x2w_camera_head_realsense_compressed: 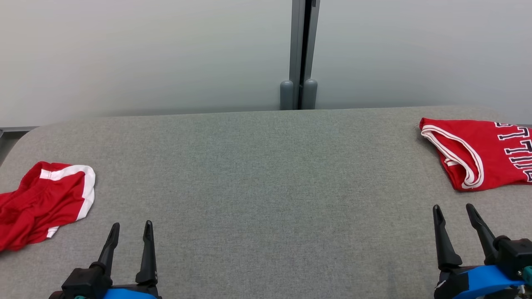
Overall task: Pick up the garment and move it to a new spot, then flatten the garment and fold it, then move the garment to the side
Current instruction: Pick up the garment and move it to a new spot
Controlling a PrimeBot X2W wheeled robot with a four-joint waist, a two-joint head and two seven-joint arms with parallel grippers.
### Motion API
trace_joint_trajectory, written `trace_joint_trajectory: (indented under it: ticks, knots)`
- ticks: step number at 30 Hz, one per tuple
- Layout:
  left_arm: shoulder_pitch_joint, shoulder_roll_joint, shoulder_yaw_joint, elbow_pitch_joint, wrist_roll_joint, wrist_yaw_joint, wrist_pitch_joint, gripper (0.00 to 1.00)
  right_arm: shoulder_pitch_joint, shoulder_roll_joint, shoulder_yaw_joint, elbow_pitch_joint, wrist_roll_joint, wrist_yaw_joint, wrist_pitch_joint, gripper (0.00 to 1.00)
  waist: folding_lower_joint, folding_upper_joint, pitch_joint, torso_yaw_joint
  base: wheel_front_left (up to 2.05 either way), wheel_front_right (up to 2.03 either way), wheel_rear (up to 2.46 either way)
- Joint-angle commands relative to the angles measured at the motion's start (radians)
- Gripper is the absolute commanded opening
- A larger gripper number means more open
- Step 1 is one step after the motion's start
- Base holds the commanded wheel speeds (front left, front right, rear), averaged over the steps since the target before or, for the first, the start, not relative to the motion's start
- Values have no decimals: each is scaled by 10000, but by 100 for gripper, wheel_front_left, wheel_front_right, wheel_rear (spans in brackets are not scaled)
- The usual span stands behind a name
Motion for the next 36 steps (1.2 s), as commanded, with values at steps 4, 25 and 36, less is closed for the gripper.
trace_joint_trajectory:
  ticks: [4,25,36]
  knots:
    - [-129,3,7,-66,80,-53,-47,100,115,-3,-53,-11,-44,1,24,100,0,0,90,236,0,0,0]
    - [81,133,7,-277,53,132,-38,100,-77,-4,644,369,52,1,-145,100,0,0,1,3701,0,0,0]
    - [231,236,66,-396,-33,247,-25,100,-187,-7,962,527,112,1,-112,100,0,0,-20,4658,0,0,0]
